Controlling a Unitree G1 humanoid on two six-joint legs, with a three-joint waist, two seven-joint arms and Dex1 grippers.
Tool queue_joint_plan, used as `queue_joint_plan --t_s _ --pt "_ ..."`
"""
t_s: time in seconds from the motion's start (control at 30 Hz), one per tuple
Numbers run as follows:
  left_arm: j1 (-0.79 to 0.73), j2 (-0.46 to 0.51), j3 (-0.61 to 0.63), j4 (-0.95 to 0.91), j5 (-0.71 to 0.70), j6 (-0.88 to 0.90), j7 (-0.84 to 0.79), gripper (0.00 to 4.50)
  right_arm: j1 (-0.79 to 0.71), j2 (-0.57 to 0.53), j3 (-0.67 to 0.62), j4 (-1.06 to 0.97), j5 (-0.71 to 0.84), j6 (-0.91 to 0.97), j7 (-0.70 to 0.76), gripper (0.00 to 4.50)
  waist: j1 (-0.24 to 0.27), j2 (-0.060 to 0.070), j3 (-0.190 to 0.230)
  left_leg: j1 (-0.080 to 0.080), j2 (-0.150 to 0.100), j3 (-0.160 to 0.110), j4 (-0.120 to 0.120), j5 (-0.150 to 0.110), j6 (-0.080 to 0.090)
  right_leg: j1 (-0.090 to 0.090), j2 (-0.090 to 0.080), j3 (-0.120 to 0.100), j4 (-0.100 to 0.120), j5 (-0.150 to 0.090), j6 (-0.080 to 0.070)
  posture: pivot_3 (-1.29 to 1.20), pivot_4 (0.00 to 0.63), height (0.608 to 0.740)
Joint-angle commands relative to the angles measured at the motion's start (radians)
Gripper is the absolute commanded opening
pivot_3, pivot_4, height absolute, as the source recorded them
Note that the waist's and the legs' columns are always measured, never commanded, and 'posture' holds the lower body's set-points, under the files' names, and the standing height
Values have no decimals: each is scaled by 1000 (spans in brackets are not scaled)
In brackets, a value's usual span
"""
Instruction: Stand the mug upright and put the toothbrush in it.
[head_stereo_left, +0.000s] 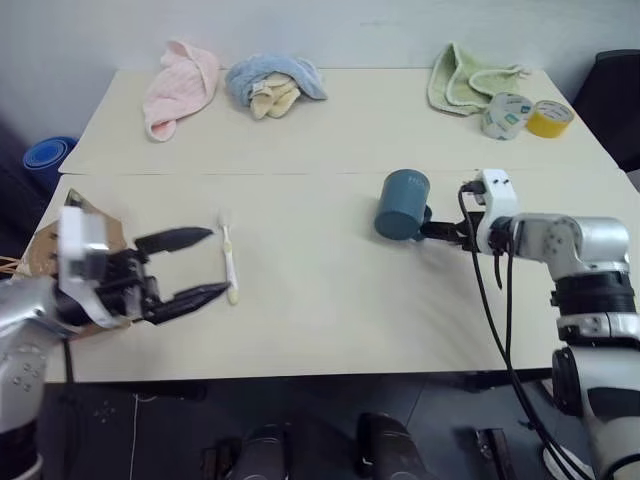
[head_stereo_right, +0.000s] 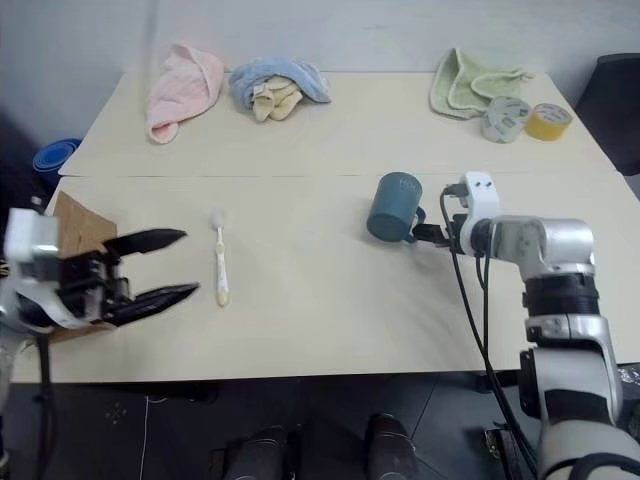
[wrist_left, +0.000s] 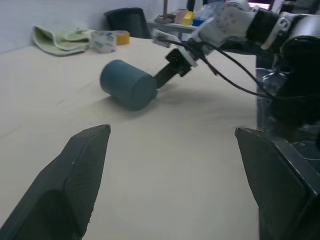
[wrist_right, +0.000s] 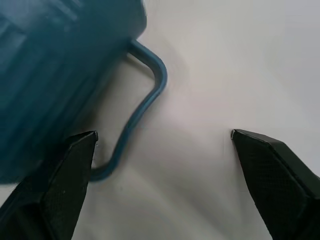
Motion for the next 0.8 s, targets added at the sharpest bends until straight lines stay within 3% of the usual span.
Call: queue_joint_plan --t_s 0.03,0.1,0.2,0.23,0.27,0.33,0.6,0.7,0.8 --pt "40 -30 -29 -105 -24 -10 52 4229 -87 39 48 152 -81 -63 43 4500 -1 0 0 -1 0 0 1 0 0 0 0 0 0 0 0 0 150 740" --pt "54 -43 -41 -122 -23 -13 69 4229 -131 67 45 225 -89 -56 55 4500 -4 0 0 0 1 0 2 0 0 1 0 0 0 0 0 0 150 740" --pt "78 -53 -50 -134 -22 -18 83 4252 -209 101 76 364 -136 -70 117 3954 -9 -1 -1 1 1 0 5 0 0 2 1 1 1 0 -1 0 150 740" --pt "87 -52 -53 -136 -20 -22 81 4252 -236 111 93 405 -160 -86 148 3502 -8 -1 -1 1 1 -1 5 0 0 2 1 1 1 0 -1 0 150 740" --pt "93 -50 -57 -135 -20 -24 78 4252 -260 121 99 438 -171 -90 166 3425 -9 -1 -1 1 2 -1 5 0 0 2 1 0 1 0 -1 0 150 740" --pt "98 -47 -60 -134 -23 -28 75 4252 -304 135 87 503 -187 -95 186 2859 -17 -1 -1 1 2 0 5 0 0 2 1 1 1 0 -1 0 150 740" --pt "148 -63 -72 -108 0 -63 67 4252 -339 132 77 602 -274 -164 260 94 -17 -1 -1 1 2 -1 4 0 0 2 1 0 1 0 -1 0 150 740" --pt "176 -76 -68 -96 7 -82 70 4252 -328 128 50 587 -271 -189 272 40 -17 -1 -1 1 2 -1 4 0 0 2 2 0 1 0 -1 0 150 740" --pt "207 -102 -52 -77 4 -98 85 4252 -254 131 49 472 -260 -336 361 40 -17 -1 -1 1 2 -1 4 0 0 3 2 0 1 0 -1 0 150 740"
